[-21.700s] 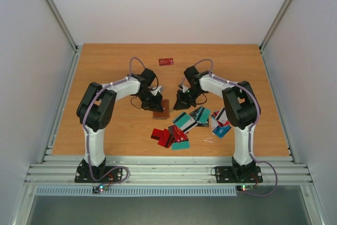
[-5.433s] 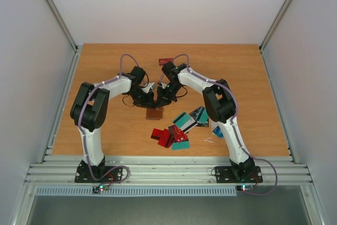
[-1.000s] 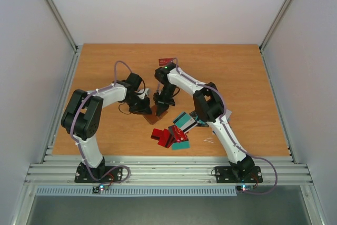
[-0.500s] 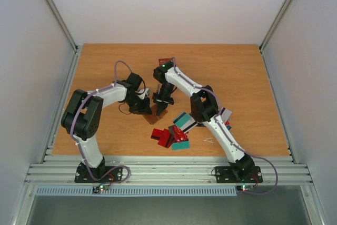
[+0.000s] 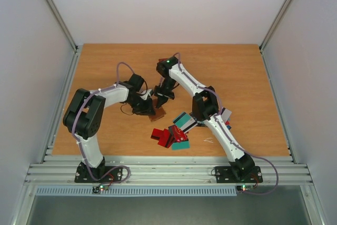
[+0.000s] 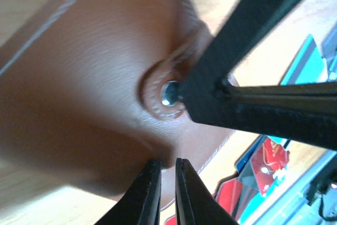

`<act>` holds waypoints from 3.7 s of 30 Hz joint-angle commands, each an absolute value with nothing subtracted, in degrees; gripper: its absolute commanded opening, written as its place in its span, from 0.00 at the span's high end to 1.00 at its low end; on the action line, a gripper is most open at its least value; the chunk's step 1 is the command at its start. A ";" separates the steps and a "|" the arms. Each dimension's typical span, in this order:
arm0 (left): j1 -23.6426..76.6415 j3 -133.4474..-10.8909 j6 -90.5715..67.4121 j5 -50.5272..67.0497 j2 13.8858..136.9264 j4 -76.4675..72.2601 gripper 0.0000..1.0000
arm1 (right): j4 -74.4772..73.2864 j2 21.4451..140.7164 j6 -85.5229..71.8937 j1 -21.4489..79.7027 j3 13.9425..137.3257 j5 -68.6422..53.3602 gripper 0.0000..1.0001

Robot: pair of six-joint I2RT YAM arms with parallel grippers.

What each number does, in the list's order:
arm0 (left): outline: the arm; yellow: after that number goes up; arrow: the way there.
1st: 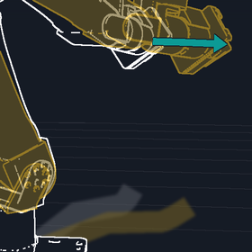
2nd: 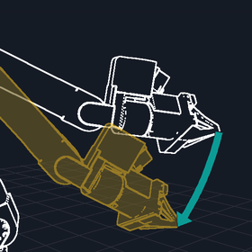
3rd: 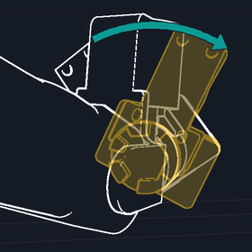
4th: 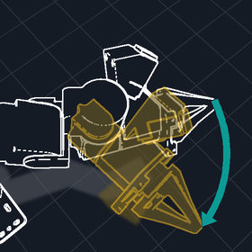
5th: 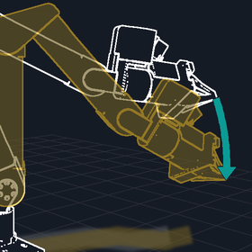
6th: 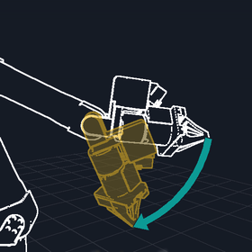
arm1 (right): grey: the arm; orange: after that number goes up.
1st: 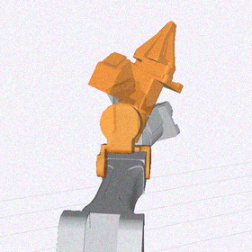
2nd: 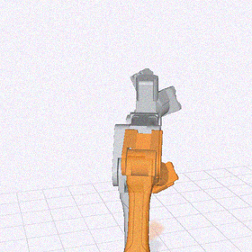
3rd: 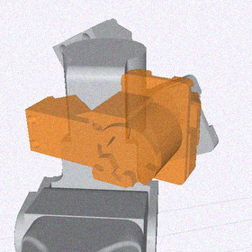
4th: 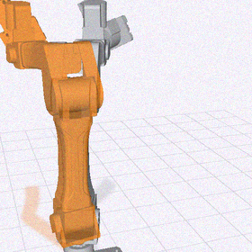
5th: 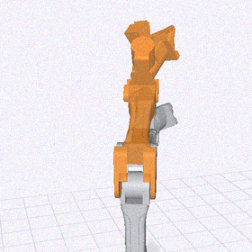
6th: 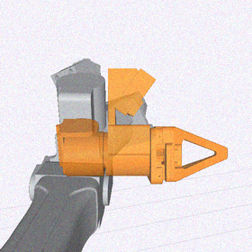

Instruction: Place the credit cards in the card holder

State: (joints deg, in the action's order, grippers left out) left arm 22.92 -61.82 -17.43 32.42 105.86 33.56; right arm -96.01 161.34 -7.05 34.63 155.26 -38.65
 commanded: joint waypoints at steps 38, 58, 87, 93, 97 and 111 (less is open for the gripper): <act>23.73 -61.77 -23.79 30.73 106.50 28.39 0.76 | -85.99 158.60 -1.04 36.55 138.71 -28.98 0.99; 25.38 -59.50 -24.05 31.59 107.26 25.90 1.00 | -82.25 153.33 -1.75 36.45 137.72 -28.16 0.99; 25.84 -62.05 -26.52 28.55 108.15 32.40 1.00 | -40.67 122.94 -13.68 35.77 85.89 -36.08 0.94; 25.84 -62.37 -28.77 29.40 108.57 33.14 1.00 | -38.72 122.66 -15.22 35.63 82.85 -35.54 0.94; 25.54 -64.93 -29.32 31.44 109.82 36.29 1.00 | -38.42 123.39 -15.78 35.68 81.78 -34.94 0.95; 25.08 -67.77 -34.31 33.21 109.77 40.45 1.00 | -38.06 123.99 -16.34 35.76 79.37 -32.63 0.96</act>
